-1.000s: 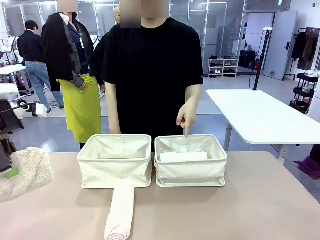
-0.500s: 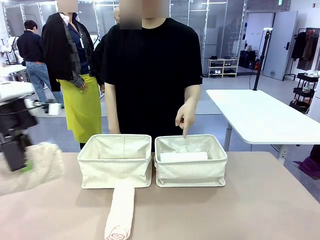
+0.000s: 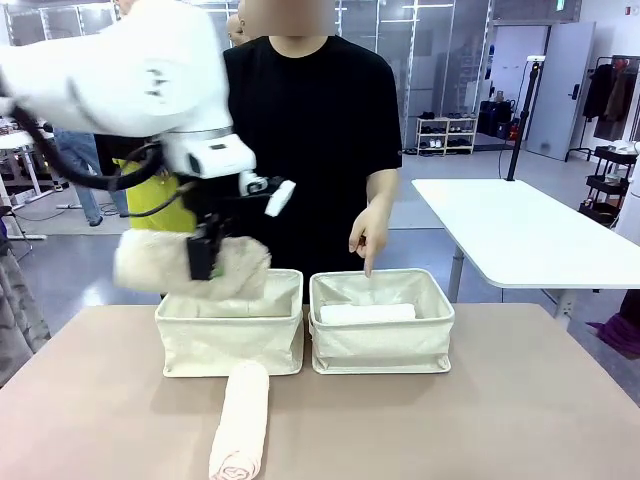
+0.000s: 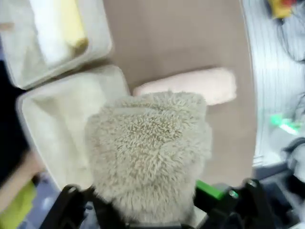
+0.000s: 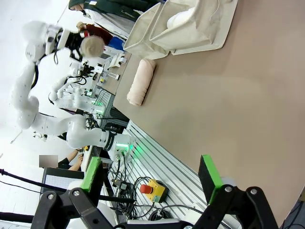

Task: Divide the towels into two baskets.
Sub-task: Pick up one hotel-folded towel from the bottom of the table and place it in the Fabric basket indicated by the person.

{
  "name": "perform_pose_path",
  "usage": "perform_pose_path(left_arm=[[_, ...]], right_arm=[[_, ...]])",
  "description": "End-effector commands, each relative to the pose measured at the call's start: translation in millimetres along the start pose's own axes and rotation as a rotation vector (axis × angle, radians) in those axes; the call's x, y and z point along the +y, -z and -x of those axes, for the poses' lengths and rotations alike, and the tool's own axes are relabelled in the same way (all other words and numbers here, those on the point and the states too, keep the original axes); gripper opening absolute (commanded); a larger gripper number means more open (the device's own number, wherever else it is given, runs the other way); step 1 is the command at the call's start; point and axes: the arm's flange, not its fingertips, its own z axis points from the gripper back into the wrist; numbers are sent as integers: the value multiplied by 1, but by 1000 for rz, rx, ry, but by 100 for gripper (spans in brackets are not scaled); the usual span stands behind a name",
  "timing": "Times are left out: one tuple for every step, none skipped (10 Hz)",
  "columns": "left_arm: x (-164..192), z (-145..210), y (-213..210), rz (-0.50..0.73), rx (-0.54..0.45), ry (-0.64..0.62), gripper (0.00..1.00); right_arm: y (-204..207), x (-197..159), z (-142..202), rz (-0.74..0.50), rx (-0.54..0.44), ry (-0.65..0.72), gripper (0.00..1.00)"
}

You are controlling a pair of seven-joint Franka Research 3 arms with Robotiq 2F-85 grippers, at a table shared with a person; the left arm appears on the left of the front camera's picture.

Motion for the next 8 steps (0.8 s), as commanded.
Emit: perform_pose_path(left_arm=[[46,-11,-17,-59,-39,99,49],[62,-24,-15,-13,-106,117,49],[77,-37,-10,-52,-137,64,49],[89,-48,-2,-61,-182,32,49],[98,-59,9,-89,-182,9,49],[108,-71,23,-111,-167,3,49],[117,-82,37,-57,-234,25,49],[128,-93,51,-71,-226,34,49]], right_arm=[[-1,4,1,-5,-7,-11,100],[-1,4,1,-5,-7,-11,100],[-1,4,1,-5,-7,-11,100],[-1,4,1,-5,-7,-11,100],[-1,4,1,-5,-7,-11,100],[-1,4,1,-5,-7,-11,100],[-1,4,1,-5,-7,-11,100],[-1,4,1,-5,-7,-11,100]])
